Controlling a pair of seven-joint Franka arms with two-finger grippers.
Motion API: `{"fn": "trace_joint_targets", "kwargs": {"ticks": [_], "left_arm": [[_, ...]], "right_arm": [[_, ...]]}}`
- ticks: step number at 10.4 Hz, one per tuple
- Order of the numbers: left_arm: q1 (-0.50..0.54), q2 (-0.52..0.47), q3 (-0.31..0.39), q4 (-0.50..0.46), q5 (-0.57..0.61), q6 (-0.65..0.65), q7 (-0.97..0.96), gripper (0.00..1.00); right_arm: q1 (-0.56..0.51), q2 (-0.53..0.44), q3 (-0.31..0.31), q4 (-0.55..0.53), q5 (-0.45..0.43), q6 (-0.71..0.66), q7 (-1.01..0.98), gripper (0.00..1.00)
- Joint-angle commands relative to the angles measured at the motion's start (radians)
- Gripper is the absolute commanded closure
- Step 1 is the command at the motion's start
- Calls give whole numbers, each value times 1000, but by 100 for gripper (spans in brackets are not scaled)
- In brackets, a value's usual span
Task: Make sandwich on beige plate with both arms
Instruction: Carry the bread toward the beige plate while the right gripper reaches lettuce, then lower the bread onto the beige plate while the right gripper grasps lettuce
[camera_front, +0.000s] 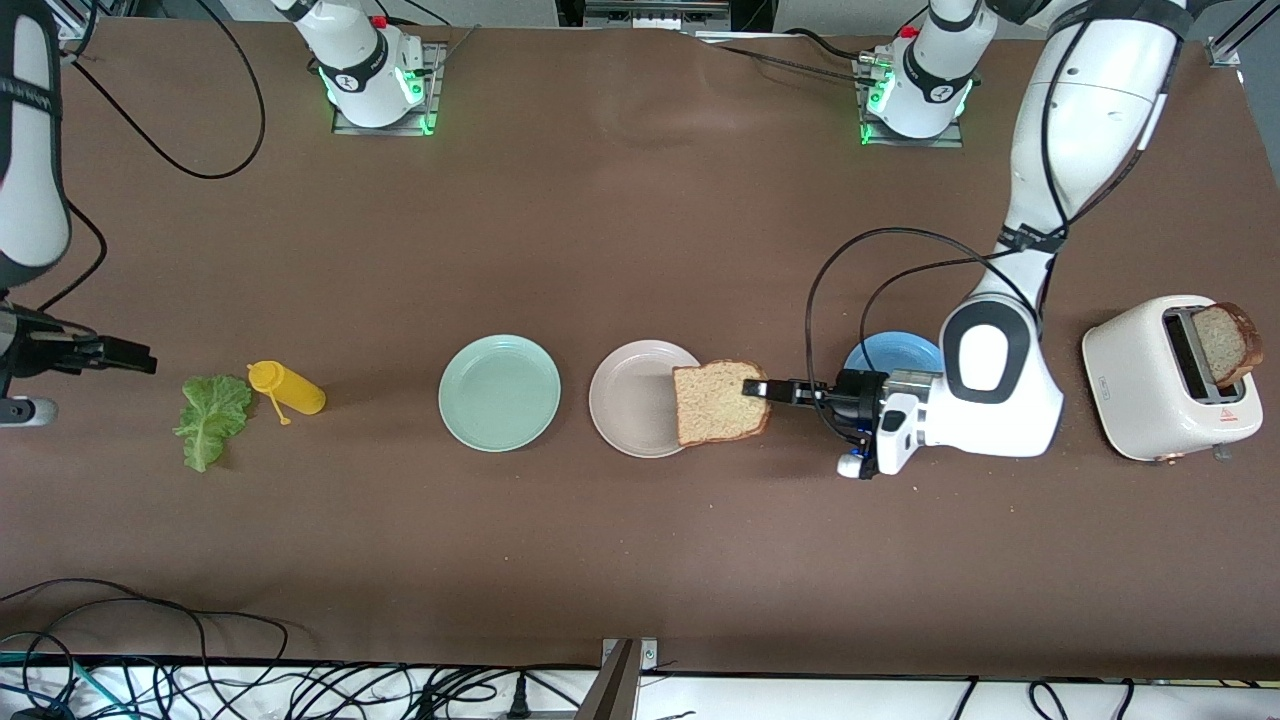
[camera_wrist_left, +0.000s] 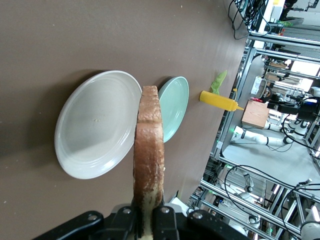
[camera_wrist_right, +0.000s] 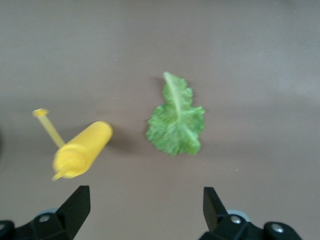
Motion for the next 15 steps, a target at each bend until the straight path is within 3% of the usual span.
{"fn": "trace_joint_targets", "kwargs": {"ticks": [1, 3, 5, 12, 14, 15], "left_arm": [[-47, -53, 7, -112, -79, 111, 45, 100], [-61, -53, -43, -173, -152, 223, 121, 100], [-93, -50, -46, -180, -166, 257, 123, 100], [-152, -7, -72, -182, -196, 381, 126, 100], [-161, 2, -74, -182, -196, 415, 126, 100], [-164, 8, -74, -179, -195, 424, 126, 100]], "right_arm": [[-69, 127, 8, 14, -18, 132, -72, 0], [-87, 213, 8, 14, -19, 229, -106, 0], [-87, 265, 8, 12, -19, 252, -104, 0], [-69, 340, 11, -9, -24, 221, -201, 0], [-69, 347, 11, -6, -76, 231, -204, 2], [-69, 347, 13, -6, -90, 231, -204, 38]]}}
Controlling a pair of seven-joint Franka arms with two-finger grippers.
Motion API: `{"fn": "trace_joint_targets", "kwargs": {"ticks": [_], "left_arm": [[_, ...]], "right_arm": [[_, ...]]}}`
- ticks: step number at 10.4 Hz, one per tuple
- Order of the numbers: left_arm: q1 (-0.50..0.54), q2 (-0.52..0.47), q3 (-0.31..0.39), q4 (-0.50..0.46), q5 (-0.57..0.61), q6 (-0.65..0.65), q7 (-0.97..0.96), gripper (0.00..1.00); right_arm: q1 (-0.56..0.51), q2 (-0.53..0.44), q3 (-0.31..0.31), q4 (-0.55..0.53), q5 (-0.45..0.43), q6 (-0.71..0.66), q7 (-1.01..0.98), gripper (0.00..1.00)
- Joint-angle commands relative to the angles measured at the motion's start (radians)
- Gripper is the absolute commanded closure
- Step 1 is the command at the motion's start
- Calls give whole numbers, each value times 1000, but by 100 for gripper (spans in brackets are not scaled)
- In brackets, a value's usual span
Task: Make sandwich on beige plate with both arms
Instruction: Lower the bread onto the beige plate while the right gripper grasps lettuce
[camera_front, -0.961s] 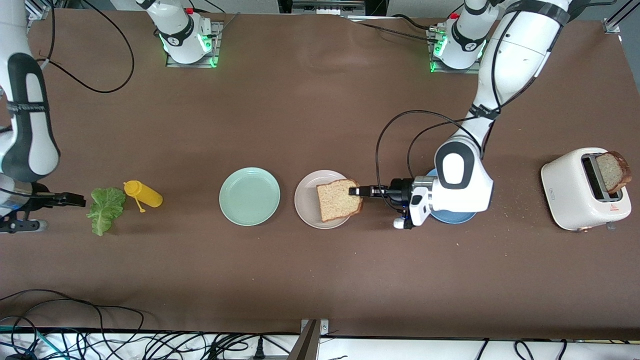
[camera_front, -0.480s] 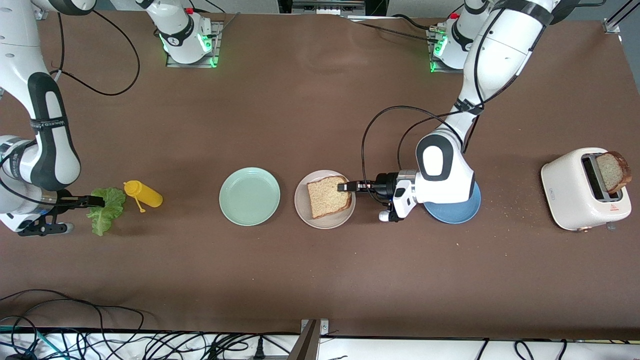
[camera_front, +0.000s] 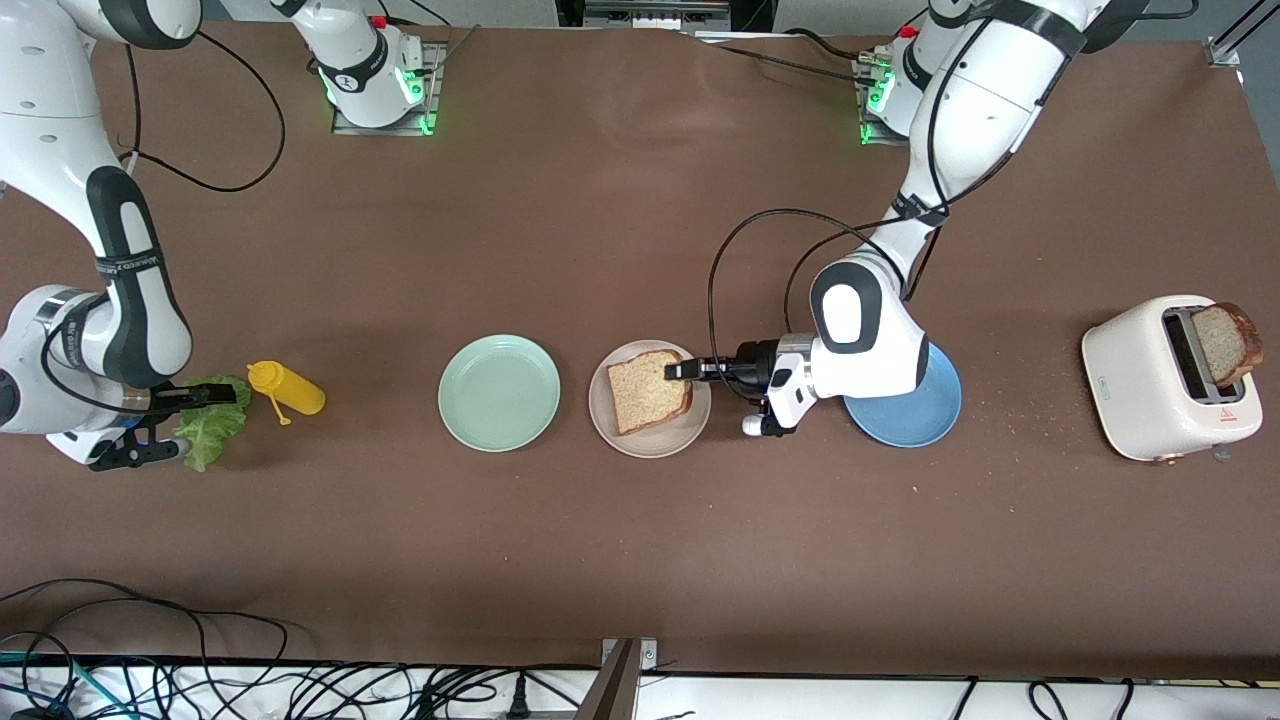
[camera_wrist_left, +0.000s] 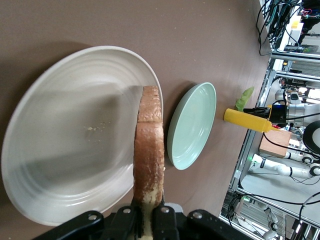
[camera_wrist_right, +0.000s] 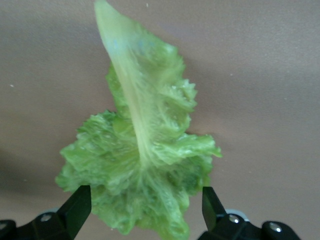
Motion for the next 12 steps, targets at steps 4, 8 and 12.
{"fn": "trace_joint_targets", "kwargs": {"ticks": [4, 8, 12], "left_arm": [[-15, 12, -11, -2, -28, 56, 51, 40], [-8, 4, -5, -2, 99, 90, -4, 0], [29, -39, 3, 0, 320, 35, -168, 0]], "right_arm": [[-2, 1, 3, 11, -30, -1, -20, 100], [-2, -7, 3, 17, -29, -7, -24, 100], [5, -105, 16, 148, -27, -241, -26, 100]]}}
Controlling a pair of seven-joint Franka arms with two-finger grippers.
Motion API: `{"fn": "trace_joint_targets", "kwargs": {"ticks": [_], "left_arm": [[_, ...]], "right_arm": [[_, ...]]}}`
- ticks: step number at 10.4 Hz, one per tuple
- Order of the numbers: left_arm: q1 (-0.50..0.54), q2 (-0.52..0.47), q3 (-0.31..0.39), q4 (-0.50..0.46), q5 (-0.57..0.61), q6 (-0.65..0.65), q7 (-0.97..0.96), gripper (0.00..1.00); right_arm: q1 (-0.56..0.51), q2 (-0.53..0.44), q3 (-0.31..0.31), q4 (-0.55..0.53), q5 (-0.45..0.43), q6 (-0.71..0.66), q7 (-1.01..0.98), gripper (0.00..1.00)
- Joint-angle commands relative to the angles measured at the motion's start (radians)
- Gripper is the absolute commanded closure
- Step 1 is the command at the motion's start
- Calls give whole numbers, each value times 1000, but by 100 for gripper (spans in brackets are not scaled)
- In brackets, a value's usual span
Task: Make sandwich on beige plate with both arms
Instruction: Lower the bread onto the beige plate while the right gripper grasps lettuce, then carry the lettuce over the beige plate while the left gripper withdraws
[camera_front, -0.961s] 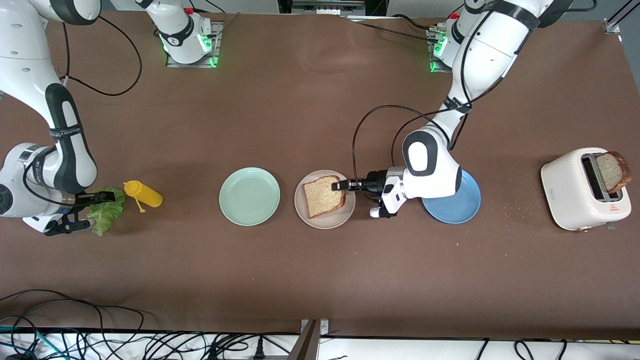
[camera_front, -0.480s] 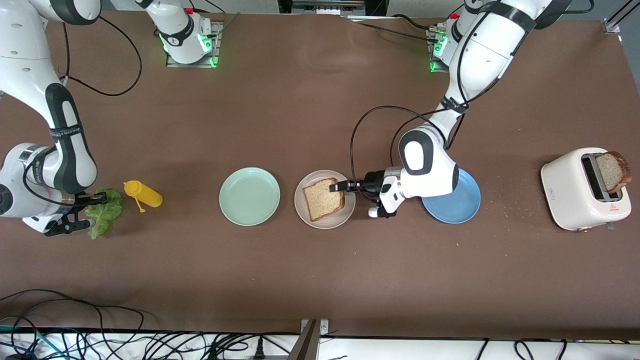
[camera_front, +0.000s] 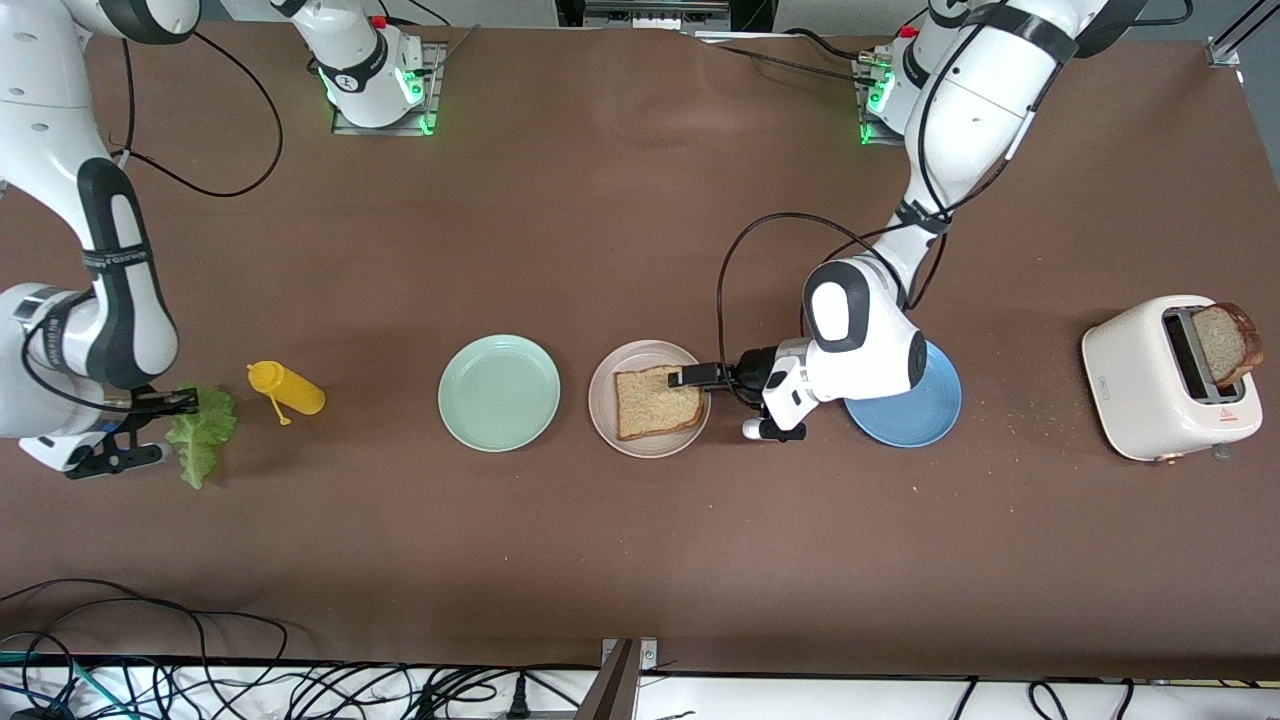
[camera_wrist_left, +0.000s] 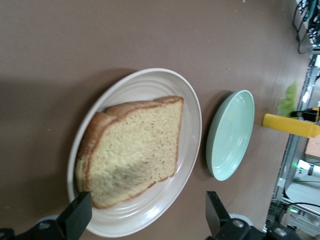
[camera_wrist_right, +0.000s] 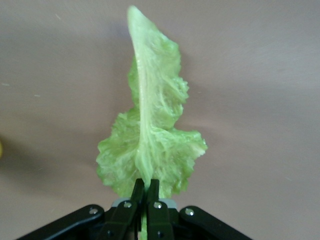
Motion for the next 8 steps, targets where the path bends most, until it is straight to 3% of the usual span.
{"fn": "trace_joint_targets", "kwargs": {"ticks": [1, 3, 5, 8], "left_arm": [[43, -67, 10, -5, 165, -108, -139, 0], [67, -135, 50, 2, 328, -273, -253, 0], [116, -193, 65, 4, 487, -349, -278, 0], [234, -257, 71, 7, 691, -468, -278, 0]], "right_arm": [[16, -68, 11, 129, -11, -238, -11, 100], [80, -75, 8, 291, -13, -459, 1, 100], [171, -75, 8, 415, 19, -594, 50, 100], [373, -119, 8, 429, 186, -597, 508, 100]]}}
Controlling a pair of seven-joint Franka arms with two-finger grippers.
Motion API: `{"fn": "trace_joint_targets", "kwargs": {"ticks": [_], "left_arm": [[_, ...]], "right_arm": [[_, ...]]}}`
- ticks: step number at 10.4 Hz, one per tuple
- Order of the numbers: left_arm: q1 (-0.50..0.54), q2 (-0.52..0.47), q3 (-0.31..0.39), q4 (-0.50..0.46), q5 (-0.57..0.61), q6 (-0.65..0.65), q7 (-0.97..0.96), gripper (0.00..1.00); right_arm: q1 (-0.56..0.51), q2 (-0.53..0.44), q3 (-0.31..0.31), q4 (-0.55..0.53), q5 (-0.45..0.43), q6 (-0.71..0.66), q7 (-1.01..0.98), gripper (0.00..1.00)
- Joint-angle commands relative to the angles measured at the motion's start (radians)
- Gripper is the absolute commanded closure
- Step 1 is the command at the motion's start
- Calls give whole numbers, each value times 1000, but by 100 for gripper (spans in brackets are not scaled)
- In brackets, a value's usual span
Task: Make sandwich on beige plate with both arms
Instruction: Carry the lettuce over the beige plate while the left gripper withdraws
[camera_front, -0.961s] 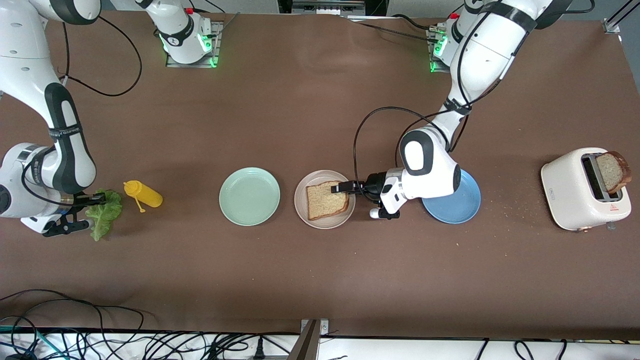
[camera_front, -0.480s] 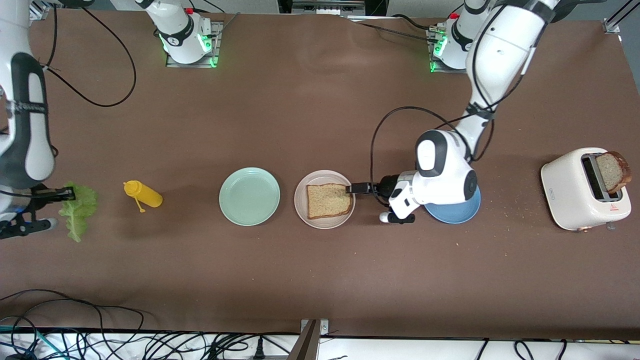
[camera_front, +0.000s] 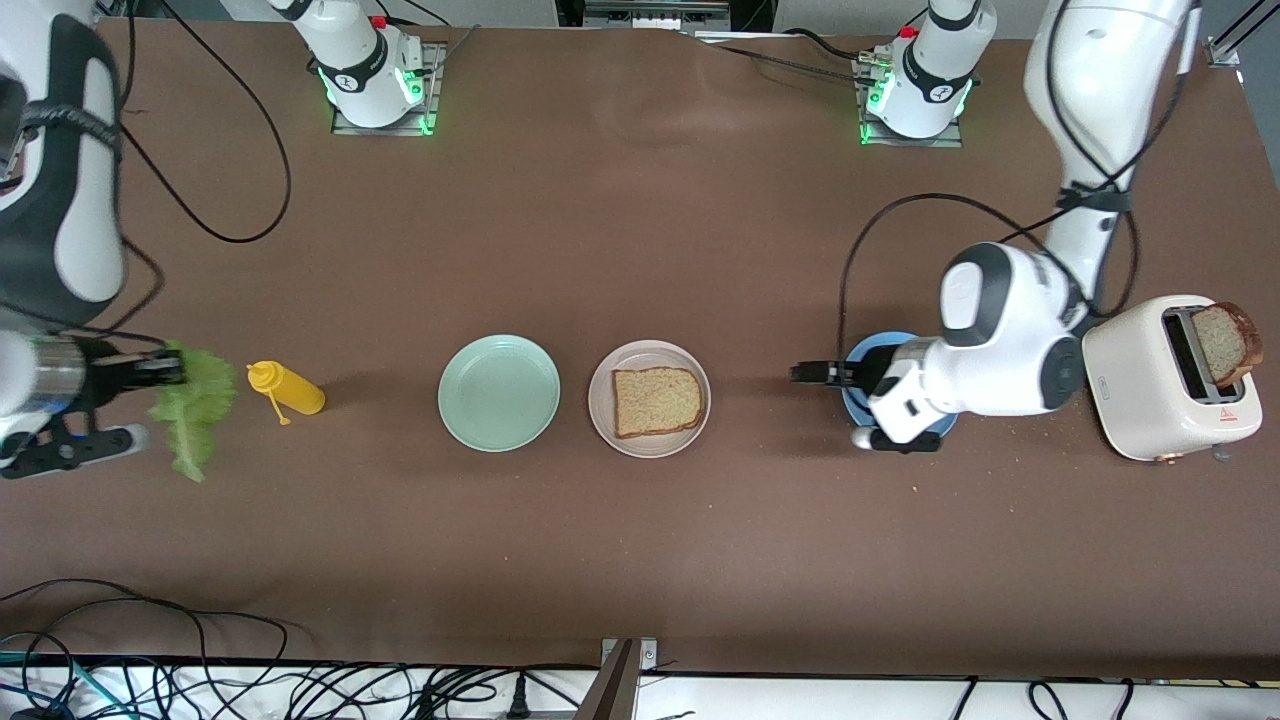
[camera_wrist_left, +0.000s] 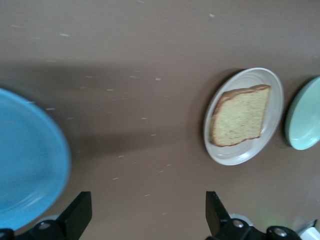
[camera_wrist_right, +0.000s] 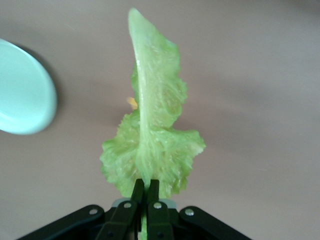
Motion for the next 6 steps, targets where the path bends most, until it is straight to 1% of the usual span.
{"fn": "trace_joint_targets", "kwargs": {"ticks": [1, 2, 3, 4, 6], "left_arm": [[49, -85, 4, -17, 206, -105, -12, 0], [68, -145, 6, -34, 281, -136, -12, 0], [69, -198, 13, -47, 358, -177, -12, 0], [69, -257, 27, -79, 424, -191, -12, 0], [66, -379, 91, -173, 441, -191, -11, 0]], "right_arm": [[166, -5, -9, 20, 118, 20, 407, 100], [237, -2, -7, 20, 151, 110, 562, 100], [294, 19, -9, 19, 205, 189, 670, 100], [341, 47, -10, 16, 253, 273, 768, 100], [423, 108, -10, 13, 258, 407, 1026, 100]]}}
